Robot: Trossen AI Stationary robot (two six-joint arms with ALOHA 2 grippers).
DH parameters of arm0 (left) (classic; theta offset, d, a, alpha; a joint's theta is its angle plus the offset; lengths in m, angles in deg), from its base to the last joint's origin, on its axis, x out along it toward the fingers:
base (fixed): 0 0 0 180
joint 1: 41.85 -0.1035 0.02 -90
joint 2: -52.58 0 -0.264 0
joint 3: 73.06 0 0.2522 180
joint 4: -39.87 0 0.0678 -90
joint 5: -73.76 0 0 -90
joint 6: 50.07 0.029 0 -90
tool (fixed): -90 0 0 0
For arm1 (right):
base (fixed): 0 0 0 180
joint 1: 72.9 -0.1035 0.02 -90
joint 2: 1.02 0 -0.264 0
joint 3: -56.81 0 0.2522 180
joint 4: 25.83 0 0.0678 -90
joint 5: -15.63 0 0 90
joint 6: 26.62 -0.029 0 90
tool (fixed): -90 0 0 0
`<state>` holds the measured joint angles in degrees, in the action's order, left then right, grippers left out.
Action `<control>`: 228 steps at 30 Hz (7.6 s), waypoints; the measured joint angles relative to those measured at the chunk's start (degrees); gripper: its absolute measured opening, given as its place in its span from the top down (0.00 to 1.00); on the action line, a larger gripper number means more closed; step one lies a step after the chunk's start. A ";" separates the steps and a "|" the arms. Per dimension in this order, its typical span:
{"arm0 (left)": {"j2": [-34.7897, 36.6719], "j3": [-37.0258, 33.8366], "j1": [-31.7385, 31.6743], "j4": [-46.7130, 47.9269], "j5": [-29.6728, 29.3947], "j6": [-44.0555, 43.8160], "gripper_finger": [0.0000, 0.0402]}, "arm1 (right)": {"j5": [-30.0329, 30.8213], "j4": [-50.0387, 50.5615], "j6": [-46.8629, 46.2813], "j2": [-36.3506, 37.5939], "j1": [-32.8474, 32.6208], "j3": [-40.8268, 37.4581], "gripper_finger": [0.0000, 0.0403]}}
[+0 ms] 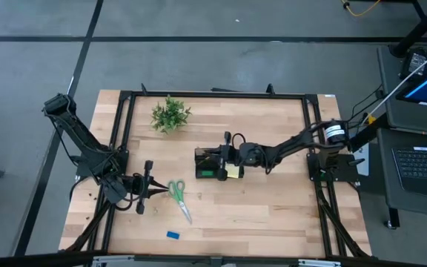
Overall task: Pick and place office supplies into organizer
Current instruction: Put the yellow pencil into the black desk organizer, then put the green scissors into the black desk organizer
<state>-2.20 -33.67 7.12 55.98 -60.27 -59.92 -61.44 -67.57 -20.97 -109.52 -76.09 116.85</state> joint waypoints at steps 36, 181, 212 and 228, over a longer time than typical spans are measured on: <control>-0.30 0.00 -0.04 -3.57 -0.30 -2.96 0.93 | 1.55 -20.14 17.14 -1.24 -6.72 0.00 0.92; -38.80 28.61 -27.69 36.06 24.24 -1.82 0.88 | 3.92 37.76 0.81 24.99 -10.49 0.11 0.98; -38.69 27.43 -32.76 43.52 35.00 -49.55 0.79 | 3.87 39.69 -2.43 24.99 -10.50 0.11 0.98; -36.69 23.20 -35.57 40.94 39.09 -49.59 0.79 | 3.87 41.20 -2.44 24.97 -10.50 0.11 0.98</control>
<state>-38.89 -10.47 -28.44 96.91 -21.17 -109.51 -57.57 -26.37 -23.41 -84.55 -86.59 116.96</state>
